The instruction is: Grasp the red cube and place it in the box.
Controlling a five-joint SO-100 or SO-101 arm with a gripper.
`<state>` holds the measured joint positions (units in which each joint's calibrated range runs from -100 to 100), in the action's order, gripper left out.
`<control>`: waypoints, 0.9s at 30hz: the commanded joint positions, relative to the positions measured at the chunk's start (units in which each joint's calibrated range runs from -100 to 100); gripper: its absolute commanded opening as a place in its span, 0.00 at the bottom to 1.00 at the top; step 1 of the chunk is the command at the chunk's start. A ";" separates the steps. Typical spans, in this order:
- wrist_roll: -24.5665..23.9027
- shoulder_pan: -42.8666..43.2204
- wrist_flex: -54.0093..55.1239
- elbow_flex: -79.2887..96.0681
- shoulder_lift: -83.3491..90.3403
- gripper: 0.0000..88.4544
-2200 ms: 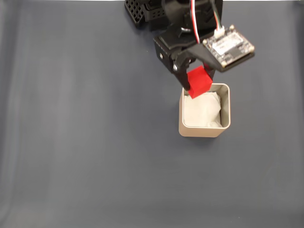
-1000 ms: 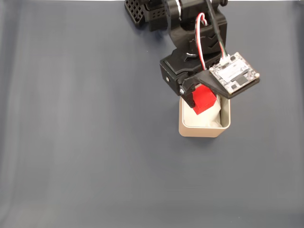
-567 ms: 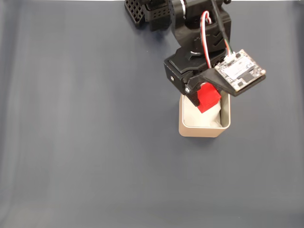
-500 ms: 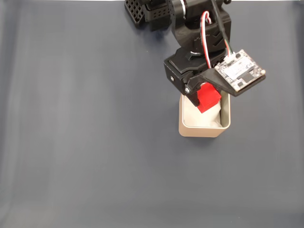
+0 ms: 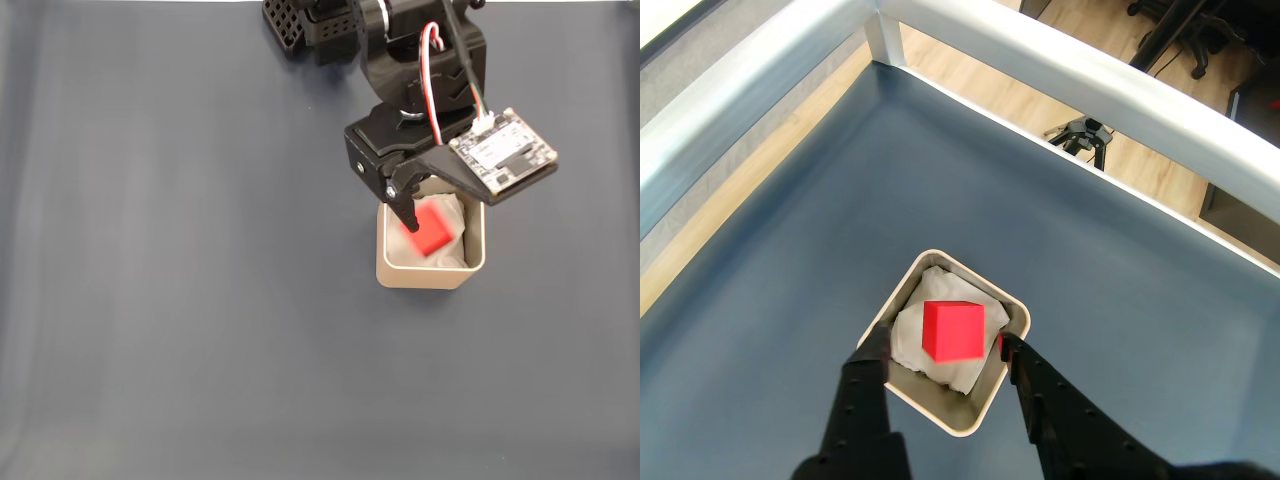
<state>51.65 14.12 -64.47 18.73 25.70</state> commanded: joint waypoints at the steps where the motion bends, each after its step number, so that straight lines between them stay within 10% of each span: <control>1: -0.39 0.02 1.23 -1.70 1.66 0.43; 27: -0.29 -0.34 2.62 -1.52 1.57 0.39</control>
<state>51.31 14.19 -62.71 18.73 25.70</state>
